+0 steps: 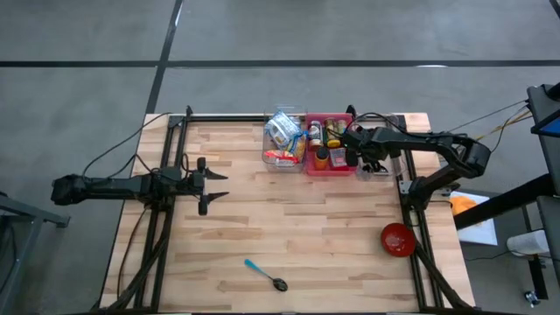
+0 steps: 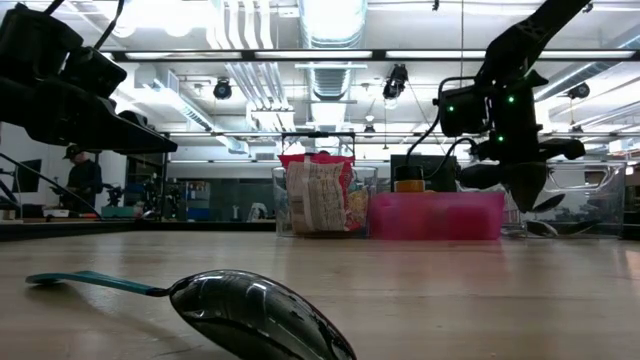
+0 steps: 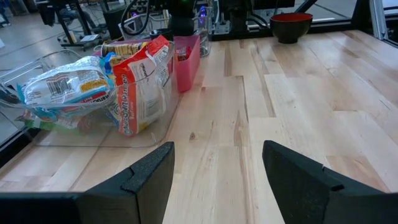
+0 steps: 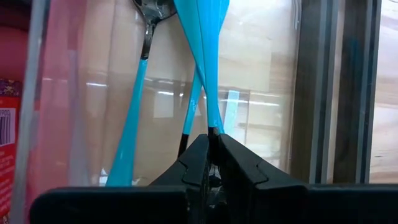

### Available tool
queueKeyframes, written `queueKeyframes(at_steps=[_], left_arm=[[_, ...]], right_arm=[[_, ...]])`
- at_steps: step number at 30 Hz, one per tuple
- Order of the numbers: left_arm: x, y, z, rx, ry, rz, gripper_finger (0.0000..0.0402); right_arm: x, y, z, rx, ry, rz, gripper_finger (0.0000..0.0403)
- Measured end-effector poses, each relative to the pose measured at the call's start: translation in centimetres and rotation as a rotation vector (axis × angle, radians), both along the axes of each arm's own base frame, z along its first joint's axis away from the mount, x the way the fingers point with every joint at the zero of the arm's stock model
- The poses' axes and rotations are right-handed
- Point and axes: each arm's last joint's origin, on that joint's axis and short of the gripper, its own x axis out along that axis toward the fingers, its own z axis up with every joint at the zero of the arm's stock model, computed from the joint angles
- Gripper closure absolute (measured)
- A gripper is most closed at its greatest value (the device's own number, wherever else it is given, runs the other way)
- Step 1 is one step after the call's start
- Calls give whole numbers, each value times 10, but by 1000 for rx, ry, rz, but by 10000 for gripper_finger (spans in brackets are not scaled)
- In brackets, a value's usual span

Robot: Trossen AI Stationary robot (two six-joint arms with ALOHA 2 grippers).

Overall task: Pick & Place Food Item
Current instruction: Put the blue spoon into the right transparent bin

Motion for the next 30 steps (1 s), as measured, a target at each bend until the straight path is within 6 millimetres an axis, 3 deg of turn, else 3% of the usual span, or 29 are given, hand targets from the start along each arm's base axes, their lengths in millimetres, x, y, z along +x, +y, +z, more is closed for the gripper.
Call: queueKeyframes(at_steps=[4, 12, 24, 30], left_arm=[[0, 0, 0, -1, 0, 1, 158], [0, 0, 0, -2, 0, 1, 158], [0, 0, 0, -2, 0, 1, 158], [0, 0, 0, -1, 0, 0, 158]], right_arm=[[0, 0, 0, -1, -1, 5, 368], [1, -1, 0, -9, 0, 14, 317], [1, -1, 1, -15, -7, 14, 314], [-3, 2, 14, -45, -48, 34, 314]])
